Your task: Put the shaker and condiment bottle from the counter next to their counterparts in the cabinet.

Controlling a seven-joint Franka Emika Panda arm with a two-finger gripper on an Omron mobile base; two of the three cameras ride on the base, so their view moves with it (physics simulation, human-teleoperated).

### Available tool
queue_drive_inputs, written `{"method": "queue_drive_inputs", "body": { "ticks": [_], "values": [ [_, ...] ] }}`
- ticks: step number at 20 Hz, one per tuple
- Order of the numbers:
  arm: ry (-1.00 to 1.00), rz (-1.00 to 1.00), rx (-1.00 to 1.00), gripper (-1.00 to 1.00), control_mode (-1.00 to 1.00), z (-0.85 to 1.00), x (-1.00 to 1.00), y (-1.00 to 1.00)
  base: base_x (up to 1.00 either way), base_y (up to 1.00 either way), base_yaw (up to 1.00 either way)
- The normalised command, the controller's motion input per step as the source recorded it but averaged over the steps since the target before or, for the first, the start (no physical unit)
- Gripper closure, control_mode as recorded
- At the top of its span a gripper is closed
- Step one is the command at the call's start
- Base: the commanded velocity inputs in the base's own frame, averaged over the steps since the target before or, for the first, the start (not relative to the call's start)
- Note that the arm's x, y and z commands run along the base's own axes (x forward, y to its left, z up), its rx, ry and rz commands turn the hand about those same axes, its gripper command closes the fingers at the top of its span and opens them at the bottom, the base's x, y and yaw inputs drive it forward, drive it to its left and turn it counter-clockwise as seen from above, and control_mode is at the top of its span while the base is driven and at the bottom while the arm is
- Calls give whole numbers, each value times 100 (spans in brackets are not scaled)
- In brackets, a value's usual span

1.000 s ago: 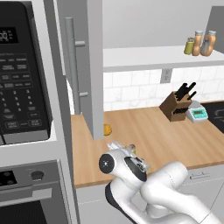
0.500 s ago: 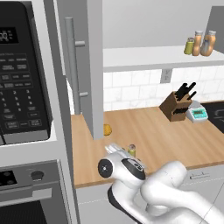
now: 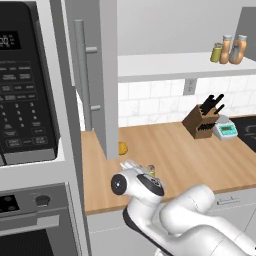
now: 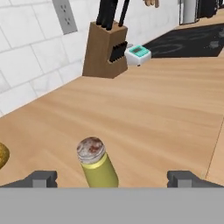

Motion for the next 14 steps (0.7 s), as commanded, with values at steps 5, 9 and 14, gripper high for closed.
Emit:
{"method": "queue_drive_inputs", "body": {
  "ticks": [5, 9, 14],
  "values": [
    [0, 0, 0, -100, -100, -30, 17, -23, 0, 0, 0],
    [0, 0, 2, -100, -100, -29, 16, -33, 0, 0, 0],
    [0, 0, 1, -100, -100, -23, 18, -28, 0, 0, 0]
  ]
}}
